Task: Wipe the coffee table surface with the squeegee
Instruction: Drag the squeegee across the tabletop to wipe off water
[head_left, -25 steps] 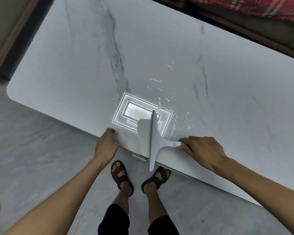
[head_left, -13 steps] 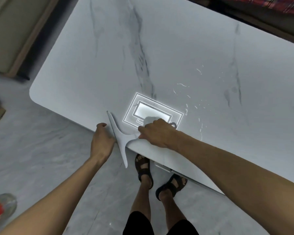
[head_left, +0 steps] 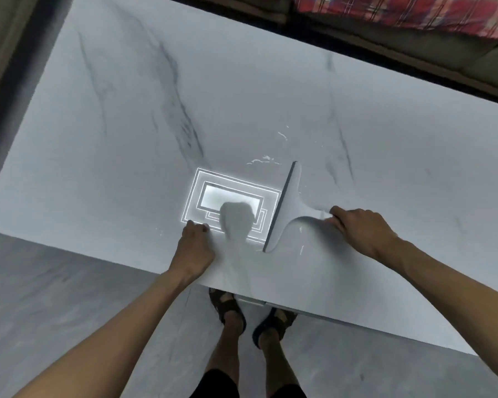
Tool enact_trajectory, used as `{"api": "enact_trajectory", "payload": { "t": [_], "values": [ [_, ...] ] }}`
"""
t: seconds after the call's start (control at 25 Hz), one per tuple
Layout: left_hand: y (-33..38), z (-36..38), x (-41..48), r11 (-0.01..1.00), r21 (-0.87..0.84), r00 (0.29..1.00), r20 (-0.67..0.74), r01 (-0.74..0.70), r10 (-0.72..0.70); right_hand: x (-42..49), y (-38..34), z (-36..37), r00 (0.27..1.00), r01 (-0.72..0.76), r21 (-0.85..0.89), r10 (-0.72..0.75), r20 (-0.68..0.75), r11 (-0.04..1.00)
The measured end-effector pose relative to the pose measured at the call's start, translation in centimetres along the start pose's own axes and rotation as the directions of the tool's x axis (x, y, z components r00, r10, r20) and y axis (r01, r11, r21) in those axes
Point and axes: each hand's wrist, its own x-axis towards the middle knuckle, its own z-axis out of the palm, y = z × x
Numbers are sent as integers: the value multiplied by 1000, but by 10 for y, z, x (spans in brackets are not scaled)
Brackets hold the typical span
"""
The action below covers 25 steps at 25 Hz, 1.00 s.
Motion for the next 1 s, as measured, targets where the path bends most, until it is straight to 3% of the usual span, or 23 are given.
{"api": "enact_trajectory", "payload": {
  "t": [0.16, 0.32, 0.56, 0.76, 0.84, 1.0],
  "values": [
    [16, 12, 8, 978, 203, 995, 93, -49, 30, -46, 54, 3, 983, -181, 8, 181, -23, 983],
    [21, 8, -3, 997, 66, 997, -60, -40, 44, -74, 55, -3, 978, -196, 23, 197, -71, 980],
    [-30, -26, -21, 977, -185, 943, -291, 109, -160, -33, -68, -26, 981, 183, 58, -179, -68, 981],
    [-102, -66, -37, 908, -344, 795, -466, 241, -388, 8, -209, -8, 844, 520, 86, -527, 100, 850],
    [-125, -76, -41, 905, -328, 810, -430, 272, -399, 26, -260, 1, 812, 561, 85, -567, 136, 824],
    [-141, -78, -38, 934, -250, 876, -349, 255, -332, 54, -299, 11, 834, 536, 39, -537, 125, 843]
  ]
}}
